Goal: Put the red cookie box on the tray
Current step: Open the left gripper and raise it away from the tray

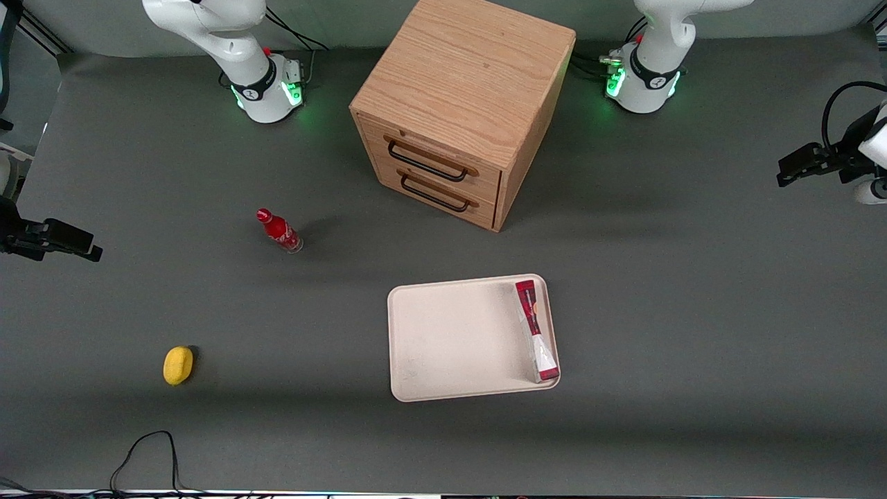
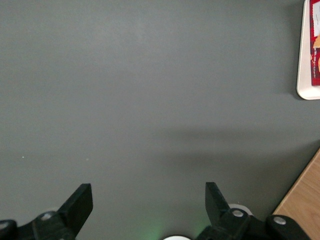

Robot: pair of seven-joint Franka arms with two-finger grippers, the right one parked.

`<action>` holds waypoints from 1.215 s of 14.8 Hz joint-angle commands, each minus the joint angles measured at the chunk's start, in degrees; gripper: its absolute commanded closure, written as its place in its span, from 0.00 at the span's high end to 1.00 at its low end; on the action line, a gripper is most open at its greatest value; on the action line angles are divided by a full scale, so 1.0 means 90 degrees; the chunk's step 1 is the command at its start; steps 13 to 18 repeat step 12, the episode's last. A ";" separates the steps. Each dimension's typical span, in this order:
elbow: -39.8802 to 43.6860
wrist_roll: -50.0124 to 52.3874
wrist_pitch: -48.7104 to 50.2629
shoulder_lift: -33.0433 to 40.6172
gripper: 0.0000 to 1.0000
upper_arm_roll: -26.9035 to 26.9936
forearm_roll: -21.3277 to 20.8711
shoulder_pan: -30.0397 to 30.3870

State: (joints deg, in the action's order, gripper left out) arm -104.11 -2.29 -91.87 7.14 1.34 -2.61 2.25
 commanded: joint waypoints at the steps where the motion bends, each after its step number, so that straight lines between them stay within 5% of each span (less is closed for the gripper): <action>1: 0.0833 0.0263 0.0558 -0.0430 1.00 -0.0110 -0.0032 -0.0092; 7: 0.1519 0.0636 0.0999 -0.0832 1.00 0.0572 -0.0032 -0.0932; 11: 0.1529 0.0636 0.0970 -0.0852 1.00 -0.0195 -0.0051 -0.0144; 18: 0.1558 0.0626 0.1008 -0.0842 1.00 -0.0207 -0.0051 -0.0143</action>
